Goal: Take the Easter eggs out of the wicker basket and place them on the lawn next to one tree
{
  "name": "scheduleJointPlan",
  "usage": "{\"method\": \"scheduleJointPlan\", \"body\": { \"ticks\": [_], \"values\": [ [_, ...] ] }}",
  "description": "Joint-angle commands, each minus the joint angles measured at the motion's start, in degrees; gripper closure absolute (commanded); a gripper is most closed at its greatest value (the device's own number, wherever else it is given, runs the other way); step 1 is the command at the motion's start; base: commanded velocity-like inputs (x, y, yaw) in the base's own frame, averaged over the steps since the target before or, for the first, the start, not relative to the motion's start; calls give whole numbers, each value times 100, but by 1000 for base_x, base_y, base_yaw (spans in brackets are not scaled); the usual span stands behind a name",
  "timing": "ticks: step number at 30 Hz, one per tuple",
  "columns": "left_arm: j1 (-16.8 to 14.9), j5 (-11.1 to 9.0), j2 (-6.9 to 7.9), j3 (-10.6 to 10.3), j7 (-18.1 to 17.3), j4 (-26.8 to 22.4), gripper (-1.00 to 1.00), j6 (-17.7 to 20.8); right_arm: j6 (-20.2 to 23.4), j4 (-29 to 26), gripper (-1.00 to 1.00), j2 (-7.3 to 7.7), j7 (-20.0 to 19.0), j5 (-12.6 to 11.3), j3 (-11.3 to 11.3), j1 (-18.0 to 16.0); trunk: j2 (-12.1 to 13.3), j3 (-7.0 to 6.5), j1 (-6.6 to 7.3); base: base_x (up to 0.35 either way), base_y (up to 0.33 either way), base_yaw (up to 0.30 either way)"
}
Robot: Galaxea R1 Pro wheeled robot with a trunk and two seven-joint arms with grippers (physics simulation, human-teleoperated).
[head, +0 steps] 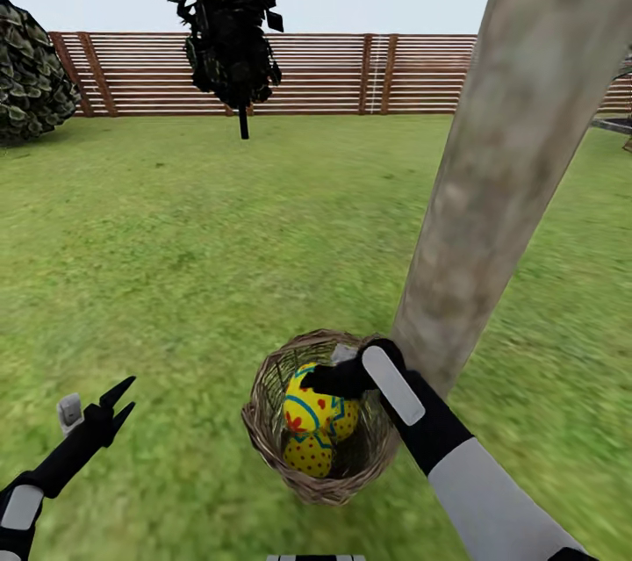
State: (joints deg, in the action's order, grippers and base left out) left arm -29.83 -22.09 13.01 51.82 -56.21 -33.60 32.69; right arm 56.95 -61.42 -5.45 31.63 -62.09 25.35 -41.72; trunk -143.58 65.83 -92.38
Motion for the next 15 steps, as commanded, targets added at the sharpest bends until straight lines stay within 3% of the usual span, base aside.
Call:
{"method": "scheduleJointPlan", "body": {
  "ticks": [1, 4, 9, 12, 15],
  "values": [
    [29, -32, -34, -20, -46, -31, -100, 78, -28, 30, 100, 33, 27, -21, 38, 29, -1, 5, 1, 0, 0, 0],
    [126, -41, 66, 79, 4, 68, -100, 86, 61, 126, 100, -40, 124, -125, -58, 53, 3, -62, 9, 0, 0, 0],
    [188, -208, 122, 235, 13, 64, -100, 234, 62, 265, 100, 122, 281, -267, 105, 93, 9, -172, 22, 0, 0, 0],
    [188, -309, 122, 220, 23, 64, -100, 244, 62, 263, 100, 219, 281, -298, 201, 93, 13, -239, 30, 0, 0, 0],
    [188, -411, 116, 215, 31, 64, -100, 247, 62, 261, 100, 316, 269, -303, 213, 93, 17, -305, 37, -213, 0, 0]
  ]
}}
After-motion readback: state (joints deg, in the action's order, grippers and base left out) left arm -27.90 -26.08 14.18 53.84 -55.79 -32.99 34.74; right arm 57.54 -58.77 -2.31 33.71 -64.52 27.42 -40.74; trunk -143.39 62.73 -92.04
